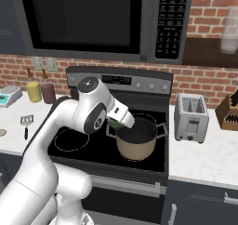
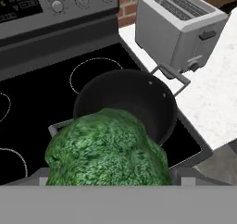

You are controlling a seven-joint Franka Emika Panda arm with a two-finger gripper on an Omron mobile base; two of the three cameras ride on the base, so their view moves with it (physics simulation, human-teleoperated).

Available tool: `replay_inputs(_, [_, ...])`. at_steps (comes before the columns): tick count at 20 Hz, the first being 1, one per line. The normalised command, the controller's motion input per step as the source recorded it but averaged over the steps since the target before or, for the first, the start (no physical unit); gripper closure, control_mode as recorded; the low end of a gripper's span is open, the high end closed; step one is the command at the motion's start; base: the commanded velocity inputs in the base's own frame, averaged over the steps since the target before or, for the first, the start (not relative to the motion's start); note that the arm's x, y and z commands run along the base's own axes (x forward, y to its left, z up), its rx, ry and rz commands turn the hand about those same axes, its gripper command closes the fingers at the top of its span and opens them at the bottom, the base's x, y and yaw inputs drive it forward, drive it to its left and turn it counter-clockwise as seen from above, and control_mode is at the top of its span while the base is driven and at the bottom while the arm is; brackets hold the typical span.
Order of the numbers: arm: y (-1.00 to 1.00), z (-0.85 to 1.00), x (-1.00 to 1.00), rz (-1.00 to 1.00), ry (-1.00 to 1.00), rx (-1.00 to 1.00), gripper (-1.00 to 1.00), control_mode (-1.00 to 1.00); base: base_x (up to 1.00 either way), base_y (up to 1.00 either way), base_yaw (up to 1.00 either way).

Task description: Put the garlic and broccoli in the pot. Retrieve the spatula and lightly stir the vegetables in the pot.

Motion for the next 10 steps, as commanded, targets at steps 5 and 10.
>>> replay_inputs(5, [0.00,-0.31,0.16,0.00,0.03,0.01,1.00,-1.00,0.00,0.00,0.00])
replay_inputs(10, [-0.13,-0.26,0.34,0.00,0.02,0.15,1.00,-1.00,0.00,0.00,0.00])
